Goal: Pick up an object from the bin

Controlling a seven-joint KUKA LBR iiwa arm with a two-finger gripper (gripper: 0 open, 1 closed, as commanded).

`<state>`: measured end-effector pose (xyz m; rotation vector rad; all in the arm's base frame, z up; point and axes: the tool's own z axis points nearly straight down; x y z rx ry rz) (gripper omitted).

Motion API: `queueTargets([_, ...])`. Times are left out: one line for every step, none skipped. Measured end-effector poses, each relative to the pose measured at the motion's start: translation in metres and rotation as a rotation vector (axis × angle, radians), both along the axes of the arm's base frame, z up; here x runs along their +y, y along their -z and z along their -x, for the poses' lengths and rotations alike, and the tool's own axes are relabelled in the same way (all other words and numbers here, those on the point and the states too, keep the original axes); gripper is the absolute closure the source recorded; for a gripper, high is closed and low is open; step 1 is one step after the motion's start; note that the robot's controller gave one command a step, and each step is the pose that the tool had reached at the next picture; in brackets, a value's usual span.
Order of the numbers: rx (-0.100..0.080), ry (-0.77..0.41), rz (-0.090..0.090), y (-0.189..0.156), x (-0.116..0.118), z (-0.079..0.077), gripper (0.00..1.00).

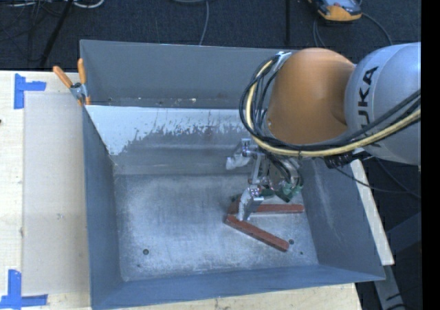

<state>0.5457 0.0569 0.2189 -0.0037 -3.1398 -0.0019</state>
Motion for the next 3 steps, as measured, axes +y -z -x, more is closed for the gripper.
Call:
queueTargets([0.0, 0.0, 0.0, 0.0, 0.0, 0.0, 0.0])
queueTargets([-0.004, 0.028, -0.001, 0.054, -0.04, 0.043, 0.0])
queueTargets([-0.002, -0.049, 0.002, 0.093, -0.047, 0.006, 0.0])
